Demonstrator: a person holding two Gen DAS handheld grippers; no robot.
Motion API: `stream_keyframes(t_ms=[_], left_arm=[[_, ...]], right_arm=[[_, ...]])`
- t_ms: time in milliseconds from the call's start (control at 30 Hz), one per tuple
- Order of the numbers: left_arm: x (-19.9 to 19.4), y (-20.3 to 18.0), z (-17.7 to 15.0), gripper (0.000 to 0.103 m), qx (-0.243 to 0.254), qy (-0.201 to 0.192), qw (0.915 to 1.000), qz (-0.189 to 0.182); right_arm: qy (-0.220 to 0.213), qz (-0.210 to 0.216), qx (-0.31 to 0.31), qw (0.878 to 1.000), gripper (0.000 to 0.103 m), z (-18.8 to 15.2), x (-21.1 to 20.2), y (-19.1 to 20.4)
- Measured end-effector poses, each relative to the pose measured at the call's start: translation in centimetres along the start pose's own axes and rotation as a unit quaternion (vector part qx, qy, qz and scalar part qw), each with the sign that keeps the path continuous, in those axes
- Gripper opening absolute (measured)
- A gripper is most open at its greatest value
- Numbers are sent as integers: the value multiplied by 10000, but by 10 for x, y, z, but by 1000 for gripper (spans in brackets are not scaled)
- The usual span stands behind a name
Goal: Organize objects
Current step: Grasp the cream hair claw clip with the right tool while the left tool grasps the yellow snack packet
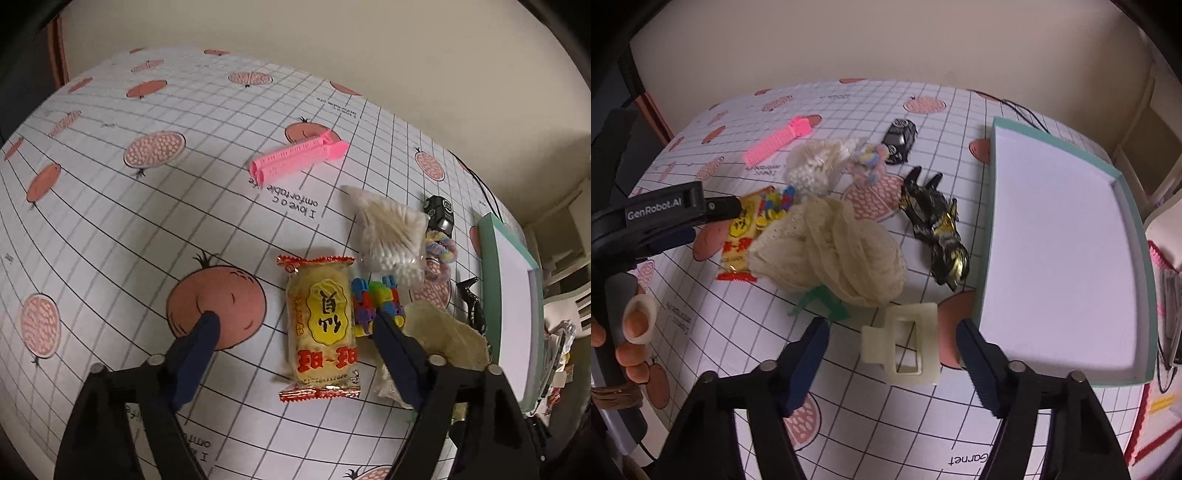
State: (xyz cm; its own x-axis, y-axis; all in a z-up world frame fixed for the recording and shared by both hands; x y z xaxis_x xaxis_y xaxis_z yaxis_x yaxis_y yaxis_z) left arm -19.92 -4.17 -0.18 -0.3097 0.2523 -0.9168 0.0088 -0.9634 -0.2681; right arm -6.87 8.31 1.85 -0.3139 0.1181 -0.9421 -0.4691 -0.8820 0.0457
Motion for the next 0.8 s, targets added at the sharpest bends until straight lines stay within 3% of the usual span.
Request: stream_keyframes(t_ms=[433,567,800], left_arm=[[13,-5,-2,82,-31,60,10000,15],[17,-4,-2,68,-71,99,9999,6],[23,1,-4,66,-155,170,9997,36]], right_arm=[[213,-72,41,9997,56,-2,14,-3],[317,-53,37,9995,54,-4,20,0],[402,-132,55,9991,53,-3,28,0]])
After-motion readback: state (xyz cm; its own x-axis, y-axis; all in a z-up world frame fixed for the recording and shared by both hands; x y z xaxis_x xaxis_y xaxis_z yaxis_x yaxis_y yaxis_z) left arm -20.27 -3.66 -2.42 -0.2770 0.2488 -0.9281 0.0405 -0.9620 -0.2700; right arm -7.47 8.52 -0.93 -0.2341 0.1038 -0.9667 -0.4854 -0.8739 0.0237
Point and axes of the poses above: each gripper's, at about its wrist camera, not at the fingertips, and x roughly the way its jaws point, y to its left, z to its top, the point moved 5 cm from there along x, roughly the way its jaws point, and after that the axes turned 5 degrees about y, right-handed, at the moved point
